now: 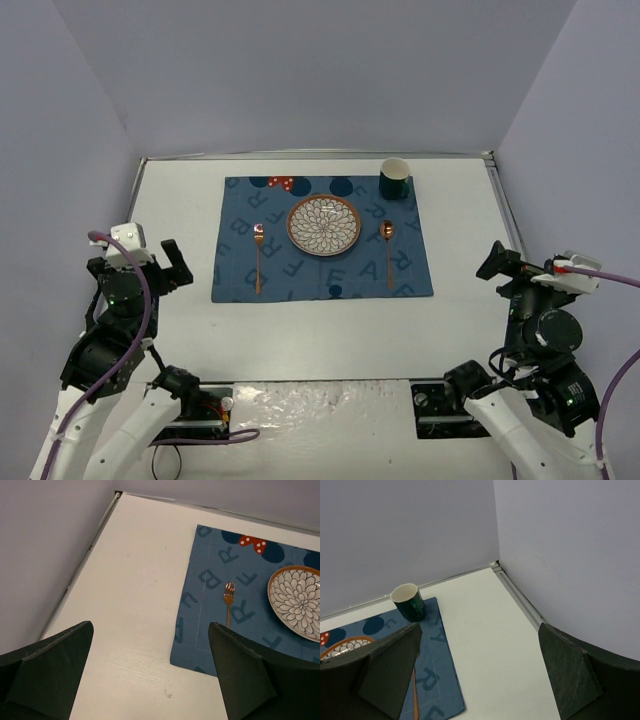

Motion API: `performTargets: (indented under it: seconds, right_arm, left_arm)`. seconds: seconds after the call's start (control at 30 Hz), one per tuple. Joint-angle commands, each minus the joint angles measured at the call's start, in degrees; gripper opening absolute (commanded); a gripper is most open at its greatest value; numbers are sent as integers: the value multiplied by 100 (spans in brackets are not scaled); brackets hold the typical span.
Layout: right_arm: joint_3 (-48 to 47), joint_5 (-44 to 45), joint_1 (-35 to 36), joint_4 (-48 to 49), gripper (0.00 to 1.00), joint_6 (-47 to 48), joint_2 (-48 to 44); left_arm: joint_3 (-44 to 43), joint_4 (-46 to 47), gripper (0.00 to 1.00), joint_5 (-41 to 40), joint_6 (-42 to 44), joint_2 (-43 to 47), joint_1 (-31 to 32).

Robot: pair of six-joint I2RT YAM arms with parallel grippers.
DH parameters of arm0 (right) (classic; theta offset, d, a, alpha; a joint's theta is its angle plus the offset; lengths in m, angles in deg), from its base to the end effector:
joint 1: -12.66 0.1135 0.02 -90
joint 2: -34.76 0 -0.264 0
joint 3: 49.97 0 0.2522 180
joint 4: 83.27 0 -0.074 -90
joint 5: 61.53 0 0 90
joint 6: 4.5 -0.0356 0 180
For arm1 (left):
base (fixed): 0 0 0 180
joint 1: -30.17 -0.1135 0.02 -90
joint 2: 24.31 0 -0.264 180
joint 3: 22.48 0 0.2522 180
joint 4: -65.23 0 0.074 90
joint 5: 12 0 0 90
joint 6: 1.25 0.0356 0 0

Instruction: Set the dinner table for one person

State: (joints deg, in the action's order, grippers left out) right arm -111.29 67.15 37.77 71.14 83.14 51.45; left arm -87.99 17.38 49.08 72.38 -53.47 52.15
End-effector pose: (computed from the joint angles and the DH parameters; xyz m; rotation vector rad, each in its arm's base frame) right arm 0.0482 -0.0020 0.3997 0.3364 1.2695 -0.0092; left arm 0.0951 -0.0198 0.3707 -0.2760 1.7244 -0.0424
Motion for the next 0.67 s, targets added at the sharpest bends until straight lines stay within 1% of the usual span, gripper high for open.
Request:
performTargets:
  seconds: [0.0,0.1,0.2,0.37,0.43,0.63]
  right_arm:
    - [151,109,-5,442,100,174,17]
    - [257,129,-5,551,100,174,-37]
    - [377,102,-5,592,100,174,-134]
    - [461,58,-5,653,100,174,-192]
    - [458,44,-5,650,100,174,-158]
    - [450,17,-5,686,100,174,-75]
  left_arm:
    - [48,370,97,-343,226,-82,-36]
    - [264,496,97,-429,68,-36,-51]
    - [314,647,97,-220,12,10,-174]
    - [406,821,97,343,37,-24,-790]
    - [412,852,97,525,28,-81,-938]
    - [394,830,97,598,40,-131,-1020]
